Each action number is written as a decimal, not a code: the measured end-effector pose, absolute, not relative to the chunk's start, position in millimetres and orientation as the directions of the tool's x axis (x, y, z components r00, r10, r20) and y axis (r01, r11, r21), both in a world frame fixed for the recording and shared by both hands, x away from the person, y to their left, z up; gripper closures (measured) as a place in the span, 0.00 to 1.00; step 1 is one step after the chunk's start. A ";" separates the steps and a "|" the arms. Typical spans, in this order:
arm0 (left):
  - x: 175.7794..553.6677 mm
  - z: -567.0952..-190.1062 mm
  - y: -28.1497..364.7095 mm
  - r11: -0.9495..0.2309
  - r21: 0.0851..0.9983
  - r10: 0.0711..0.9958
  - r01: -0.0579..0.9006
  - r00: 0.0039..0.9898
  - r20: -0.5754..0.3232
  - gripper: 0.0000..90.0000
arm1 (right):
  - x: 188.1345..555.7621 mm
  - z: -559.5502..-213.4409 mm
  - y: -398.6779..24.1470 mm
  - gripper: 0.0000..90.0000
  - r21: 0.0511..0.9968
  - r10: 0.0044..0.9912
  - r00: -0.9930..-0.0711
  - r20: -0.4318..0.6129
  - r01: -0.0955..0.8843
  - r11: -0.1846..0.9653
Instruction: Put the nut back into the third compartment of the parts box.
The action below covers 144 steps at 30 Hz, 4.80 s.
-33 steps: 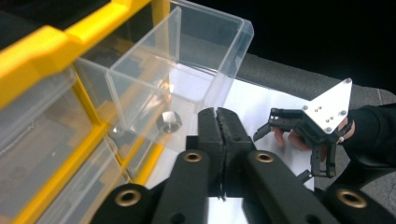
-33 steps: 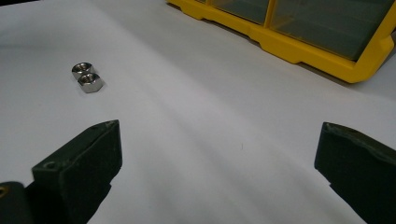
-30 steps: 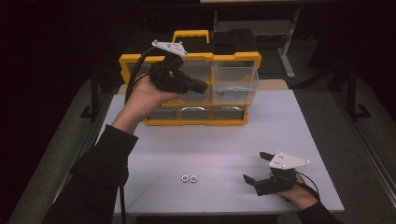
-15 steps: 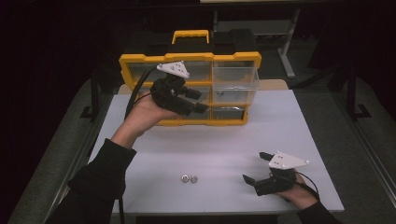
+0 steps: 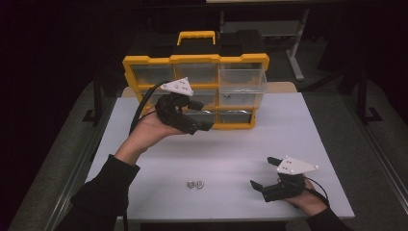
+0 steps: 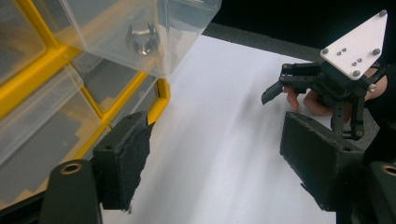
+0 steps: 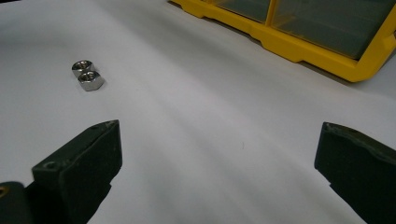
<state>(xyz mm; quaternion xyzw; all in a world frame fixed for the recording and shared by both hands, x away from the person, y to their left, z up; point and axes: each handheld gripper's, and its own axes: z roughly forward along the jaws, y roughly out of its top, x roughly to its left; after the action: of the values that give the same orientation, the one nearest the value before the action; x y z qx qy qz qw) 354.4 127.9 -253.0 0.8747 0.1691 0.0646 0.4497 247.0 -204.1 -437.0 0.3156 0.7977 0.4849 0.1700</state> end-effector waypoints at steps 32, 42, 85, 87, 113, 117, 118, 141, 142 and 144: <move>324.9 -329.8 145.7 -0.505 0.818 0.414 0.275 0.909 -0.050 0.00 | 247.1 -437.6 -203.3 0.00 0.878 0.666 -0.745 0.033 0.340 0.337; 313.6 -352.3 148.8 -0.516 0.813 0.404 0.270 0.914 -0.047 0.00 | 246.8 -437.4 -203.0 0.00 0.877 0.666 -0.745 0.029 0.338 0.340; 277.7 -430.0 174.0 -0.549 0.733 0.473 0.402 0.872 -0.124 0.28 | 247.4 -438.6 -203.2 0.00 0.872 0.666 -0.746 0.023 0.341 0.352; 277.6 -432.6 173.3 -0.554 0.728 0.465 0.403 0.875 -0.131 0.32 | 247.3 -438.7 -202.9 0.00 0.871 0.666 -0.745 0.023 0.342 0.353; 277.3 -442.0 165.5 -0.648 0.657 0.437 0.386 0.894 -0.094 0.73 | 247.2 -439.9 -201.7 0.00 0.865 0.664 -0.748 0.019 0.345 0.364; 277.7 -441.8 165.4 -0.657 0.652 0.433 0.378 0.897 -0.083 0.76 | 247.3 -440.0 -201.6 0.00 0.865 0.663 -0.749 0.018 0.345 0.366; 277.8 -441.7 165.3 -0.658 0.651 0.433 0.378 0.897 -0.084 0.76 | 247.3 -440.0 -201.5 0.01 0.864 0.663 -0.748 0.018 0.345 0.366; 281.3 -433.1 167.5 -0.580 0.672 0.464 0.461 0.865 -0.193 0.78 | 247.2 -439.7 -200.6 0.01 0.864 0.660 -0.751 0.011 0.339 0.371; 281.5 -432.6 167.5 -0.575 0.676 0.466 0.462 0.863 -0.194 0.78 | 247.0 -439.7 -200.3 0.01 0.864 0.660 -0.751 0.012 0.340 0.371; 282.9 -430.6 168.7 -0.575 0.678 0.460 0.458 0.866 -0.195 0.78 | 246.9 -439.6 -200.3 0.01 0.865 0.659 -0.752 0.013 0.339 0.370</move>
<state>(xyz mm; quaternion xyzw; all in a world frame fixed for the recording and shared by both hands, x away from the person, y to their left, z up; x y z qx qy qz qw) 282.9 168.7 -430.6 0.8875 0.2585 0.0014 0.3814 246.9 -200.3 -439.6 0.3081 0.8099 0.4692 0.1704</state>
